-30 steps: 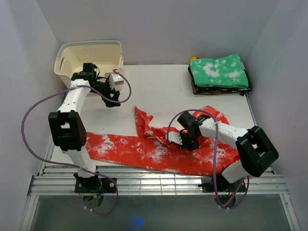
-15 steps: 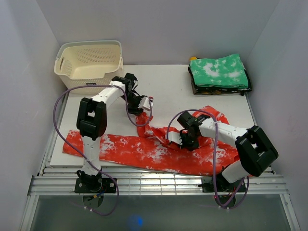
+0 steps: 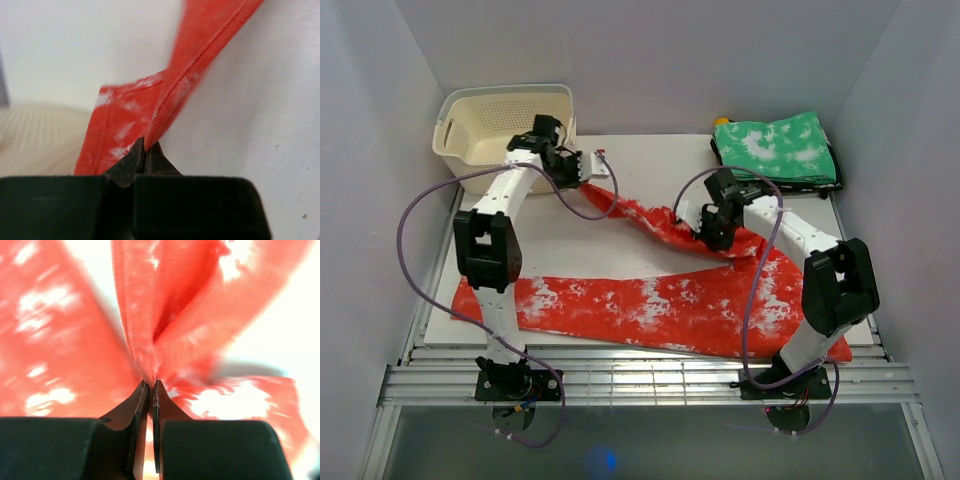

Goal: Fold and stack the trousers
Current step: Flatten the trousers out

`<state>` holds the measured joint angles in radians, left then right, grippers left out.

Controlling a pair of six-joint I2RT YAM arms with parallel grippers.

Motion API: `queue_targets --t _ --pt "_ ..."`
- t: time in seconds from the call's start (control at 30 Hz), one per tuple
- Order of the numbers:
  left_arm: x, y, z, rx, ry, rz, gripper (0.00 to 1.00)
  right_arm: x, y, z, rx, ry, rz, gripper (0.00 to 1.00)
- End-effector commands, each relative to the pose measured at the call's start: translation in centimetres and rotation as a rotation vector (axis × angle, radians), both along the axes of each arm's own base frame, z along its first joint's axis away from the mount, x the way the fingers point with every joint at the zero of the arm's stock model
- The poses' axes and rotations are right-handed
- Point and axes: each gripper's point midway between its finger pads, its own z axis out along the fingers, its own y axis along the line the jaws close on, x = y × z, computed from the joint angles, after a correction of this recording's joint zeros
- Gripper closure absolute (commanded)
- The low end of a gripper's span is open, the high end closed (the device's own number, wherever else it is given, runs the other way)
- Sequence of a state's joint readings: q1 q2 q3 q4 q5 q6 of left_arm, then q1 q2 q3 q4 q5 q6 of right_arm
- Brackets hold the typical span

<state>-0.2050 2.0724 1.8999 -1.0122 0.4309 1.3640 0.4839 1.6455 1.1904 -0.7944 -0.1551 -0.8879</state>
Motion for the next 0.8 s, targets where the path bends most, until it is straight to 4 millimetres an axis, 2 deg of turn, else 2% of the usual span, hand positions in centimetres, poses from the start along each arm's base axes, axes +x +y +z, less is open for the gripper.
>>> queue_targets --t 0.0,0.03,0.1,0.13,0.17,0.2,0.23,0.27,0.3,0.33,0.37,0.4,0.43,0.47,0.5,0.53,0.57,0.6,0.67,0.7,0.73,0.77 --pt "0.6 6.0 9.2 -0.147 -0.179 0.304 1.00 4.1 1.0 5.2 0.072 -0.103 -0.064 0.92" --pt "-1.2 7.1 9.7 -0.175 -0.236 0.354 1.00 4.1 1.8 6.1 0.104 -0.109 -0.040 0.92" --pt "-3.8 9.2 8.6 -0.169 -0.286 0.379 1.00 2.9 2.9 6.0 0.107 -0.105 0.007 0.92" --pt "-4.2 9.8 8.2 -0.142 -0.367 0.357 1.00 1.6 2.9 4.4 0.080 -0.074 0.029 0.92" --pt "-8.2 10.1 4.3 -0.102 -0.322 0.344 1.00 1.0 3.1 3.6 0.066 -0.072 0.049 0.92" --pt "-9.7 10.4 2.6 -0.077 -0.312 0.331 1.00 -0.2 3.9 2.5 0.046 -0.055 0.090 0.92" --pt "-11.3 10.4 0.9 -0.063 -0.286 0.319 0.91 -1.8 3.7 0.7 0.011 -0.020 0.109 0.92" --pt "-14.1 10.4 -1.8 -0.048 -0.228 0.308 0.73 -2.5 4.0 -0.2 0.002 -0.002 0.119 0.92" --pt "-15.2 10.5 -3.0 -0.048 -0.193 0.317 0.57 -3.7 4.9 -0.9 -0.002 0.014 0.152 0.92" --pt "-16.6 10.4 -4.1 -0.048 -0.139 0.325 0.26 -4.4 5.2 -1.6 -0.011 0.033 0.164 0.92" --pt "-17.7 10.2 -4.9 -0.063 -0.087 0.355 0.20 -5.4 5.2 -2.8 -0.035 0.064 0.173 0.92" --pt "-18.1 10.2 -4.7 -0.073 -0.069 0.368 0.19 -6.0 5.9 -3.2 -0.038 0.073 0.183 0.92" --pt "-19.6 9.5 -4.8 -0.099 0.006 0.361 0.18 -6.6 6.1 -3.6 -0.045 0.087 0.191 0.92" --pt "-20.2 9.1 -4.4 -0.127 0.044 0.366 0.18 -6.9 6.3 -4.2 -0.057 0.105 0.191 0.92" --pt "-19.7 9.6 -2.4 -0.168 0.033 0.398 0.17 -7.3 6.7 -4.4 -0.059 0.118 0.194 0.92" --pt "-21.0 9.2 -2.0 -0.193 0.093 0.400 0.17 -7.4 6.8 -4.4 -0.060 0.122 0.196 0.92" --pt "-21.0 8.5 -0.8 -0.242 0.100 0.388 0.17 -7.5 6.9 -4.6 -0.064 0.128 0.195 0.92" --pt "-20.5 8.5 0.9 -0.279 0.091 0.430 0.16 -7.5 7.1 -4.6 -0.065 0.128 0.194 0.92" --pt "-19.7 8.9 2.2 -0.310 0.082 0.501 0.16 -7.5 6.9 -4.8 -0.074 0.135 0.192 0.92" --pt "-19.3 9.3 2.4 -0.339 0.115 0.609 0.15 -7.6 6.7 -4.9 -0.084 0.134 0.193 0.92" --pt "-18.0 9.9 2.3 -0.344 0.109 0.675 0.15 -7.6 6.5 -5.0 -0.089 0.128 0.189 0.92" --pt "-17.3 11.6 1.6 -0.304 0.110 0.785 0.15 -7.6 6.3 -5.1 -0.092 0.126 0.188 0.92"
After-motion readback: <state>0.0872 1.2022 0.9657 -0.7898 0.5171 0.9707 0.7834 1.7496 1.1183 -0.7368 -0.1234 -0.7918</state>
